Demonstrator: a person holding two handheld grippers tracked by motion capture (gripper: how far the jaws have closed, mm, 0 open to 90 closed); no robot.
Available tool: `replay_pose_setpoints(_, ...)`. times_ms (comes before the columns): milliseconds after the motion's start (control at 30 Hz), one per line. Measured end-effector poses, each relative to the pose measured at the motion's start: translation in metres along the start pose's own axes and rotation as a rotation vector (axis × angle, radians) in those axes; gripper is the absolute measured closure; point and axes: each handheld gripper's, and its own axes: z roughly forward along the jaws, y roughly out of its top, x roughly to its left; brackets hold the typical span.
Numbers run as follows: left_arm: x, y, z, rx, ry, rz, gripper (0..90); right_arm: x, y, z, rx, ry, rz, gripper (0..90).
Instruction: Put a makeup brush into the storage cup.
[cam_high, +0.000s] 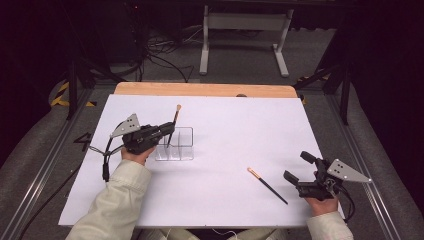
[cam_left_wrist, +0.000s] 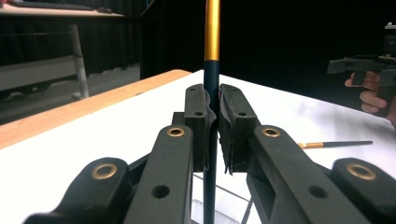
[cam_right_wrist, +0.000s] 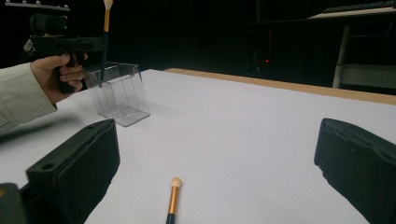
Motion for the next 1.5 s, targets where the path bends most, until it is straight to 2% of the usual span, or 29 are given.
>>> replay_pose_setpoints(567,-0.001,-0.002,0.000,0.055,-0.003,-0.006,81.2,0.000,0.000,0.001,0.005,0.002,-0.002,0.8)
replay_pose_setpoints(733,0.000,0.000,-0.001,0.047,-0.009,-0.025,63.4,0.000,0.001,0.001,0.002,0.000,-0.004,0.8)
replay_pose_setpoints(767,0.000,0.000,-0.001,0.047,-0.009,-0.025,55.4,0.000,0.001,0.001,0.002,0.000,-0.004,0.8)
replay_pose_setpoints(800,0.001,0.001,-0.001,0.047,-0.003,-0.037,55.4,0.000,0.001,0.001,0.002,-0.001,-0.003,0.8)
replay_pose_setpoints(833,0.001,0.002,-0.002,0.046,0.002,-0.049,46.9,0.000,0.001,0.002,0.005,-0.004,-0.003,0.8)
replay_pose_setpoints(967,-0.003,0.007,-0.007,0.054,0.025,-0.063,24.9,0.001,0.004,0.001,0.022,-0.017,-0.015,2.5)
replay_pose_setpoints(1033,-0.005,0.010,-0.011,0.039,0.027,-0.070,16.7,0.001,0.006,0.002,0.054,-0.034,-0.013,3.9)
replay_pose_setpoints(1133,-0.011,0.013,-0.012,0.039,0.021,-0.063,11.6,0.001,0.007,0.005,0.112,-0.056,-0.014,5.1)
replay_pose_setpoints(1233,-0.017,0.015,-0.014,0.047,0.015,-0.048,8.7,0.005,0.012,0.008,0.160,-0.081,-0.036,5.7)
replay_pose_setpoints(1367,-0.024,0.017,-0.020,0.043,0.029,-0.028,4.7,0.009,0.017,0.011,0.193,-0.102,-0.050,6.6)
replay_pose_setpoints(1500,-0.029,0.017,-0.024,0.027,0.022,-0.031,4.6,0.010,0.019,0.014,0.206,-0.107,-0.063,6.6)
